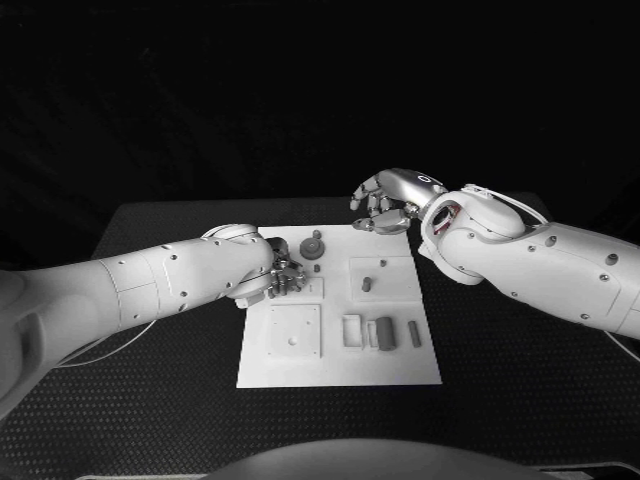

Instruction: Assemble the parts on the task board

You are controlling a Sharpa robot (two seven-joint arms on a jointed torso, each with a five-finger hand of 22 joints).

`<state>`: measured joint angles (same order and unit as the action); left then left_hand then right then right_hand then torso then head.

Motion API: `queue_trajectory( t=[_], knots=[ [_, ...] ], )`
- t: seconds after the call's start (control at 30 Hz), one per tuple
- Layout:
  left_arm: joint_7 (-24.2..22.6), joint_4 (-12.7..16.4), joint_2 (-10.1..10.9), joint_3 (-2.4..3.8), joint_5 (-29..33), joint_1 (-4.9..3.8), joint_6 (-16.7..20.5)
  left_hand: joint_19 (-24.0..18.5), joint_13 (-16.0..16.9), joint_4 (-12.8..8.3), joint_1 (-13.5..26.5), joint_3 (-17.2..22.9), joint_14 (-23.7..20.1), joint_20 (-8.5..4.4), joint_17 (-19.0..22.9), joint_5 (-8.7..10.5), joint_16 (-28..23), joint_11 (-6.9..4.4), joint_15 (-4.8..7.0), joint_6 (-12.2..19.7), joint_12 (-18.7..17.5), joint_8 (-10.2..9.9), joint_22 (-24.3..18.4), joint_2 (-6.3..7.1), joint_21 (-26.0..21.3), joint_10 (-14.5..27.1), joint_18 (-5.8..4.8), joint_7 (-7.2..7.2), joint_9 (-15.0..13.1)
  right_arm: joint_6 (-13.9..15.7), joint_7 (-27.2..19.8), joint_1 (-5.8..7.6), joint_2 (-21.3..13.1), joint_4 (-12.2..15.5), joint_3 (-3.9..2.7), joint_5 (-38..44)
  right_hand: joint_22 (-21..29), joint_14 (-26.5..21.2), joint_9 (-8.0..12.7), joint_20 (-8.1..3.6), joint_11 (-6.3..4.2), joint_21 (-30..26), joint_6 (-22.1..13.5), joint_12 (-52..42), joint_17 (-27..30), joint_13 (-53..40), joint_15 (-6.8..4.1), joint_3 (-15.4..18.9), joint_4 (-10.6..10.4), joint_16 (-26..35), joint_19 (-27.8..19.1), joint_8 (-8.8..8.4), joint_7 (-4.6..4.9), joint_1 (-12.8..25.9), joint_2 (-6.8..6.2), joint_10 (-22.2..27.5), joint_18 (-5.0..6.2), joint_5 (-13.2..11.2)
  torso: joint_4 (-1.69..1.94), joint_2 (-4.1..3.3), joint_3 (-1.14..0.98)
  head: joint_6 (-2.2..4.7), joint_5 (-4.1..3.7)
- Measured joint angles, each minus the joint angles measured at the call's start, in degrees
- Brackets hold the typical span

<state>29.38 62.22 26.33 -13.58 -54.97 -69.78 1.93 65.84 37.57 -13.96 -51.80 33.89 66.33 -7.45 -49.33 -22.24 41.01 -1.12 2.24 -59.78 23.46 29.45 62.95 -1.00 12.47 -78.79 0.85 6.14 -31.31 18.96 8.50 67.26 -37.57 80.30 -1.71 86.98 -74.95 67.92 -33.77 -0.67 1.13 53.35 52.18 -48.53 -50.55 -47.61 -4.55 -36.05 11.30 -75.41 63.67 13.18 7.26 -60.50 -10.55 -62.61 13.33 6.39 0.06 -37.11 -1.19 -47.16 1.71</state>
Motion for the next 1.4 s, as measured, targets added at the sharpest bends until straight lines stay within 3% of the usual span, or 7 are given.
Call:
queue_trajectory(
  t=[1.2,1.3,1.4],
  knots=[
    [0.0,-0.3,-0.4,-0.01,-1.1,0.03,-0.5,0.0,-0.2,0.8,0.0,-0.1,-0.4,0.0,0.7,0.12,0.4,0.09,0.01,0.1,0.5,0.0,0.3,0.04,-0.2,0.1,0.0,-0.07,0.0,-0.1,0.0,0.0,0.0,-0.1,0.0,-1.0,0.0,0.2,0.0,-0.02,0.08,0.0,0.0,0.0,0.0,0.0,-0.05,0.2,-0.2,0.0,0.2,0.0,0.02,0.2,0.22,-0.1,0.01,0.0,-0.03,-0.01,-0.07,-0.2,-0.21],
    [0.0,-0.4,-0.4,-0.01,-1.1,0.03,-0.5,0.0,-0.3,1.6,0.5,-0.5,-0.4,0.0,1.0,0.57,0.9,0.09,0.01,0.1,0.7,0.0,0.4,1.09,-0.4,0.1,0.0,-0.07,0.0,-0.1,0.0,0.0,0.0,-0.1,0.0,-1.1,0.0,0.2,0.1,-0.02,0.08,0.0,0.0,0.0,0.0,0.0,-0.05,0.2,-0.2,0.0,0.2,0.0,0.03,0.2,0.22,-0.1,0.01,0.0,-0.02,-0.01,-0.07,-0.21,-0.25],
    [0.0,-0.4,-0.4,-0.05,-1.1,0.05,-0.5,0.0,-0.4,2.5,1.1,-1.0,-0.4,0.0,1.3,1.39,1.2,-0.63,0.01,-0.1,0.9,0.1,0.5,2.44,-0.4,0.8,0.0,-0.34,0.0,-0.1,0.0,0.0,0.0,-0.1,0.0,-1.1,0.0,0.2,0.1,-0.01,0.08,0.0,0.0,0.0,0.0,0.0,-0.05,0.2,-0.2,0.2,0.2,0.0,0.04,0.2,0.22,-0.1,0.0,0.0,-0.01,-0.01,-0.03,-0.25,-0.27]
  ],
)
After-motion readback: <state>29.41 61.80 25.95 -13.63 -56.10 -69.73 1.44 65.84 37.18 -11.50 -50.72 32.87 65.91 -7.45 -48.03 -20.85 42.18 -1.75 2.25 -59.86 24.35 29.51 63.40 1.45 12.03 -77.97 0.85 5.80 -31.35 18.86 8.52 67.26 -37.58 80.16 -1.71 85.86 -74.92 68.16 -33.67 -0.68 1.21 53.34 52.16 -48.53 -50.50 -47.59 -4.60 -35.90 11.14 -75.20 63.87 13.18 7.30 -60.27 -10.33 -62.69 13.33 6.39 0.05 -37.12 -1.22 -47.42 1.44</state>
